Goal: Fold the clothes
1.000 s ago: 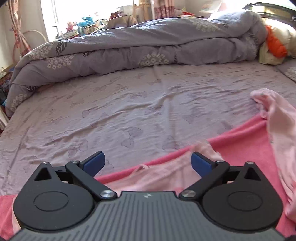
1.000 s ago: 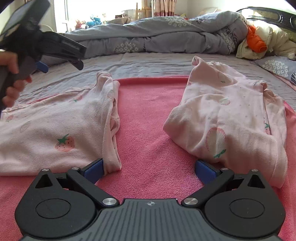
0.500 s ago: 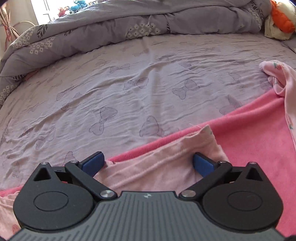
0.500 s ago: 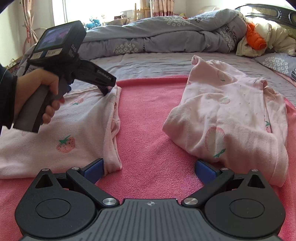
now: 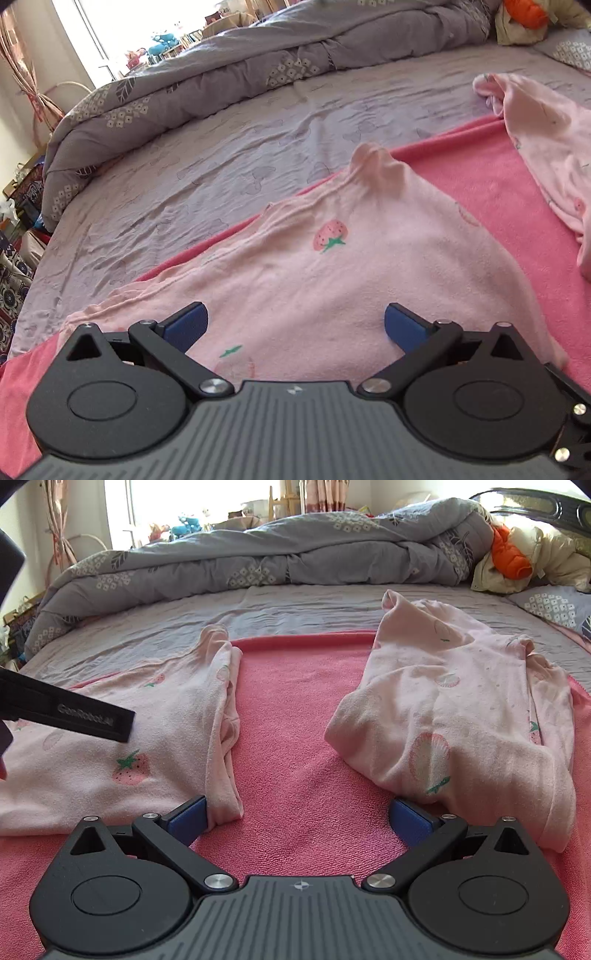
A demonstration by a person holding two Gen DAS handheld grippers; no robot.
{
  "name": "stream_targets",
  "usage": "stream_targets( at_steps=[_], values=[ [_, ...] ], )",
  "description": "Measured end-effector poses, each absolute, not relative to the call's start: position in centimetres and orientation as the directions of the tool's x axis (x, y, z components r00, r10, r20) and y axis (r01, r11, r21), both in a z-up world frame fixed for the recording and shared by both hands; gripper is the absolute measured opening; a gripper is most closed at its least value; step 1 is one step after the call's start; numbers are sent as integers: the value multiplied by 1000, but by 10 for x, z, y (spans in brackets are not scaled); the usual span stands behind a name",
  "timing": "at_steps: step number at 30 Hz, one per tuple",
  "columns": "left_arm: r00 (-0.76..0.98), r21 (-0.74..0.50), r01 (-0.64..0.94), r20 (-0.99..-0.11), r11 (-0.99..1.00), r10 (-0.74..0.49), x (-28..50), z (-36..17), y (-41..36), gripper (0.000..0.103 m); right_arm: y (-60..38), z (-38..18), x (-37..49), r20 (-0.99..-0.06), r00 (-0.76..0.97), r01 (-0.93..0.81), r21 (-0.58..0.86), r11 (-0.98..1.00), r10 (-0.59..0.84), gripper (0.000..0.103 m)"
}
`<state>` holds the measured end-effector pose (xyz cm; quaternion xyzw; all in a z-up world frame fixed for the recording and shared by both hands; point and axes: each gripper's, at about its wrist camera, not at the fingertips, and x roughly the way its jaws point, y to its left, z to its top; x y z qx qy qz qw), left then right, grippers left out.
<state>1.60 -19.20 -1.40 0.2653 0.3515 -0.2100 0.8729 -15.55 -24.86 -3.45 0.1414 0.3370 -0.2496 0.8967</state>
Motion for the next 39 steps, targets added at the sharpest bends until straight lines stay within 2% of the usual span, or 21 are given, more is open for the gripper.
stream_targets(
  at_steps=[11, 14, 22, 33, 39],
  values=[
    [671, 272, 453, -731, 849, -124, 100, -28, -241, 103, -248, -34, -156, -674, 649, 543, 87, 835, -352, 103],
    [678, 311, 451, -729, 837, -94, 83, -21, -231, 103, -248, -35, -156, -675, 648, 543, 86, 835, -352, 103],
    [709, 369, 504, -693, 781, -130, 10, -14, -173, 103, -248, -34, -155, -675, 648, 543, 85, 835, -352, 103],
    [699, 476, 464, -714, 747, 21, 35, -17, -218, 103, -249, -35, -155, -675, 648, 542, 86, 836, -351, 103],
    [657, 423, 461, -754, 780, 21, 43, -16, -212, 103, -249, -35, -155, -676, 648, 542, 86, 836, -351, 103]
  ],
)
